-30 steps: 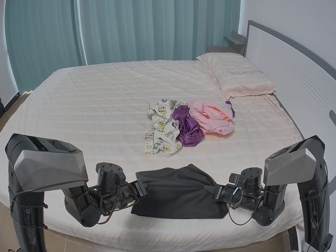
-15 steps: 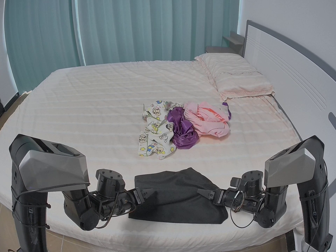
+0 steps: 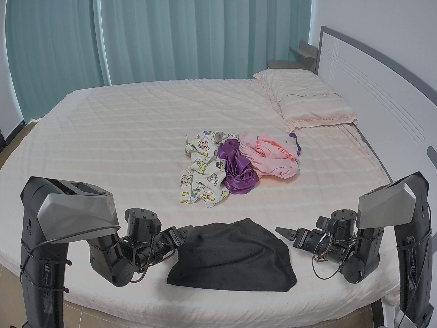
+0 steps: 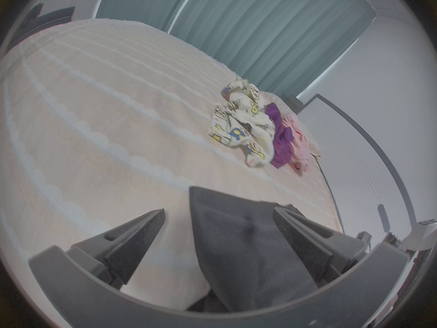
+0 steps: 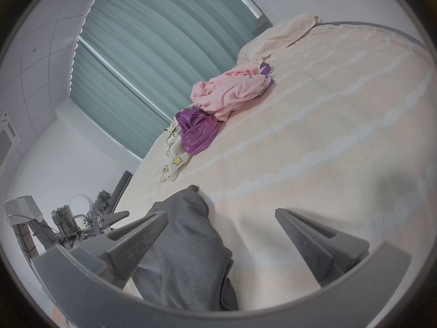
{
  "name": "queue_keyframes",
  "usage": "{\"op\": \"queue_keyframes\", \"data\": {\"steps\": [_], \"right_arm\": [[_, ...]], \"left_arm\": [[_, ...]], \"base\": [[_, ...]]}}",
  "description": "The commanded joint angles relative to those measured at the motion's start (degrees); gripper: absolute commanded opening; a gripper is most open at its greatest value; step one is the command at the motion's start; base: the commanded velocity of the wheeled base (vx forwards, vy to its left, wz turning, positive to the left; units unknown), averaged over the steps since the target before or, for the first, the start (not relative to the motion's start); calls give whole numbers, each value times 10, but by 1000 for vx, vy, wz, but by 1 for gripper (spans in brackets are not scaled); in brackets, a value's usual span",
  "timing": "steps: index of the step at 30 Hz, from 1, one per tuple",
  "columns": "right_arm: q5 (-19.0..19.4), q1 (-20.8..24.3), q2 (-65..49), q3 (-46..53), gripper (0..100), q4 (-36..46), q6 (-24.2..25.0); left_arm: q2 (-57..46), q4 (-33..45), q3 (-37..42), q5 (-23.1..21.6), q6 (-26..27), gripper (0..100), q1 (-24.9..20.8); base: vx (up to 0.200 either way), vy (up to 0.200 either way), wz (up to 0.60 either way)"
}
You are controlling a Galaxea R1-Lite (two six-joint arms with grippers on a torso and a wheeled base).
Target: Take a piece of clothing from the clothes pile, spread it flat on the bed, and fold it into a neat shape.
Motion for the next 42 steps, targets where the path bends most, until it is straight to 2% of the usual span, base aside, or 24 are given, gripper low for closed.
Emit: {"op": "queue_keyframes", "data": {"steps": [1,6,7,12,17,20,26,33,37,38,42], "right_arm": [[3,-8,19,-17,100,-1,4],[5,-7,23,-29,100,1,8],[5,-7,25,-33,100,1,8],[5,-6,31,-55,100,5,34],[4,11,28,-107,100,88,63],[5,19,25,-125,100,129,65],[8,17,30,-146,100,140,66],[39,20,29,-176,100,185,66],[42,19,28,-209,100,220,66],[43,19,26,-229,100,257,66],[44,24,25,-253,100,282,66]], "left_arm": [[36,4,-29,9,-2,100,-6],[50,10,-57,10,0,100,-7],[52,11,-62,10,0,0,-7],[59,12,-85,20,-1,0,1],[58,-1,-91,21,-17,0,9],[58,-28,-91,25,-37,0,14],[61,-73,-88,30,-42,0,25],[72,-77,-91,29,-42,0,30],[71,-77,-90,29,-42,0,31],[71,-77,-90,29,-42,0,31],[70,-77,-87,30,-42,0,31]], "base": [[0,0,0],[0,0,0],[0,0,0],[0,0,0],[0,0,0],[0,0,0],[0,0,0],[0,0,0],[0,0,0],[0,0,0],[0,0,0]]}}
